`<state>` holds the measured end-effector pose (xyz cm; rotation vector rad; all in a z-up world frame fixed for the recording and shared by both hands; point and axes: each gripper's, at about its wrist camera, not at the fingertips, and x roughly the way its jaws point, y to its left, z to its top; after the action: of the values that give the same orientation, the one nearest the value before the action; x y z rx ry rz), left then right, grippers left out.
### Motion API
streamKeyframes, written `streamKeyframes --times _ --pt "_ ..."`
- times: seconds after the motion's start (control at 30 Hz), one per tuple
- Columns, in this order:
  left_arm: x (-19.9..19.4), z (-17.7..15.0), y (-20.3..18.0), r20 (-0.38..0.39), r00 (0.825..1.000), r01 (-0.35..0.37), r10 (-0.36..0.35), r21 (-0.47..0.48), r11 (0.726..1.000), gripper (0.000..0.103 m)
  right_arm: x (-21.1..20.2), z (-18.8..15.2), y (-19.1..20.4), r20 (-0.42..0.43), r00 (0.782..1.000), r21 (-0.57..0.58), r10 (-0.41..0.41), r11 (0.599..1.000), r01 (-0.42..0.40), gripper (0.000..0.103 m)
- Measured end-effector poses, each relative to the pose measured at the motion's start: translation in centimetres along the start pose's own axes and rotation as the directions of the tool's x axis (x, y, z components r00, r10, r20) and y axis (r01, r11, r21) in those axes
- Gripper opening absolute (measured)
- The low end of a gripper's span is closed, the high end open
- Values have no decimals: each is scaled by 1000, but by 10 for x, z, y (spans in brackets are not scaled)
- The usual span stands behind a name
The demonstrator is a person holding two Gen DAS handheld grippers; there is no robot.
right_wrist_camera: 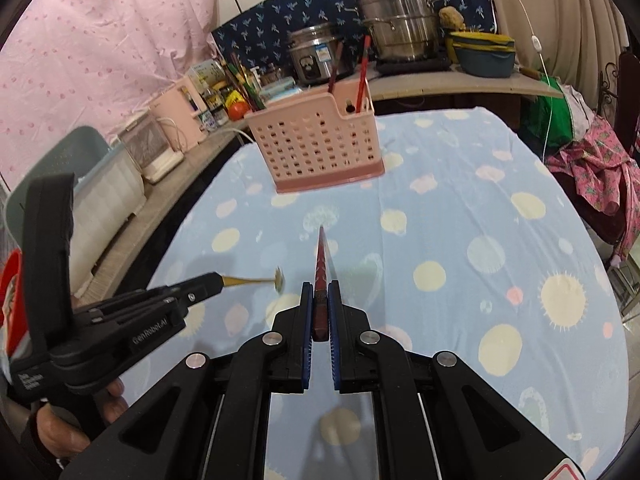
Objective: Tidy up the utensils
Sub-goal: 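Lift the spoon and chopstick and carry them toward the pink basket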
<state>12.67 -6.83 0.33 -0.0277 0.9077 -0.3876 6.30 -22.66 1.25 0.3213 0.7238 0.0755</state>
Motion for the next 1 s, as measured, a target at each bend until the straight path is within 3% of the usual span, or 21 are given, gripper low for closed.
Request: streamKeyframes --times 0.3,0.7,1.0 --pt "-20 30 5 63 998 1 -1 -4 1000 1 -18 42 5 96 994 5 47 999 -47 7" --pt "-31 81 13 144 989 15 -12 -19 1000 1 -11 92 6 180 981 20 70 997 -75 7" --pt "-43 139 9 222 974 39 -36 -8 999 1 -7 148 -3 282 957 36 62 996 -76 7"
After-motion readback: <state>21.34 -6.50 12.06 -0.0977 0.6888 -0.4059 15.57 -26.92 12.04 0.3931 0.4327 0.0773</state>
